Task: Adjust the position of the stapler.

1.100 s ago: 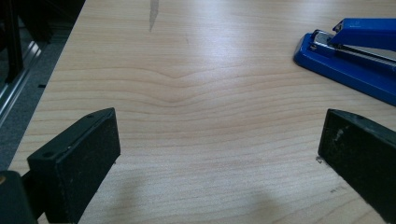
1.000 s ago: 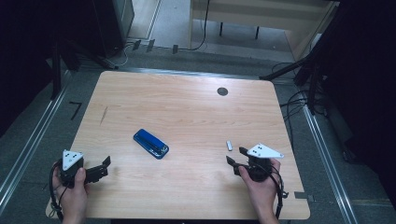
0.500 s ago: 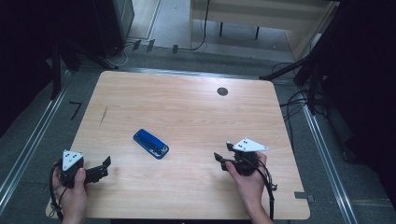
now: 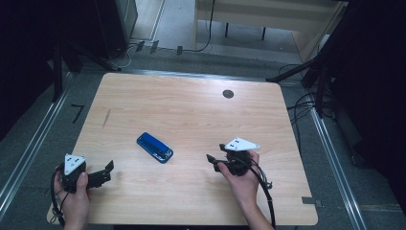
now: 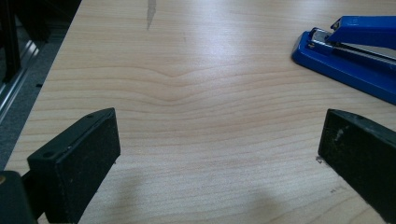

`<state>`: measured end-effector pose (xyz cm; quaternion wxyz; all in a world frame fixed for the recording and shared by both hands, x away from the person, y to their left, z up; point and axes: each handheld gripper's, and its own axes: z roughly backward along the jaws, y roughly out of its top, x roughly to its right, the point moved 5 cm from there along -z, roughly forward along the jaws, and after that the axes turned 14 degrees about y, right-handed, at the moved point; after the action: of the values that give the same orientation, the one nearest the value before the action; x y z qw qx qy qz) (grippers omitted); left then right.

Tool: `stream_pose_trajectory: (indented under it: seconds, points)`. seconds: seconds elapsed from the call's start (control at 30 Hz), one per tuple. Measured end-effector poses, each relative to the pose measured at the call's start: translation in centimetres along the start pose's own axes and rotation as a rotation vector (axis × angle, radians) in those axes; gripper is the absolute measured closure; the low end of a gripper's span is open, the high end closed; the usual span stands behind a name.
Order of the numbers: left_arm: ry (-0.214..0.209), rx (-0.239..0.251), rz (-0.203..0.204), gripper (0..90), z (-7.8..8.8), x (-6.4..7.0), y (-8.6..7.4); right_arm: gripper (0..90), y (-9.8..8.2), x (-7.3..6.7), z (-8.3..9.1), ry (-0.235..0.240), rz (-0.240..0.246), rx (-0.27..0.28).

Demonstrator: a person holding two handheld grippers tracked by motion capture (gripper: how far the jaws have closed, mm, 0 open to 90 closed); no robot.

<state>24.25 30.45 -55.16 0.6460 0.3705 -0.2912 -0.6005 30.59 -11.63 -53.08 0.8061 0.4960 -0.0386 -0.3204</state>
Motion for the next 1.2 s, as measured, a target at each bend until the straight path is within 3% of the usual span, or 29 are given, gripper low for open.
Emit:
stream_pose_trajectory:
  seconds: [0.53,0.67,0.93,1.2]
  points:
    - [0.002,0.000,-0.018,0.0,0.0,0.2,0.0,39.0,1.2,-1.5,-3.8,0.067,0.009,-0.025]
    - [0.005,-0.001,-0.016,0.0,0.0,0.1,0.0,41.1,1.4,-1.9,-4.7,0.111,-0.001,-0.052]
    - [0.004,-0.003,-0.016,0.0,0.0,0.1,0.0,46.5,2.3,-2.7,-6.2,0.098,0.043,-0.060]
    - [0.005,-0.002,-0.015,0.0,0.0,0.1,0.0,47.0,2.7,-3.9,-7.6,0.138,0.065,-0.067]
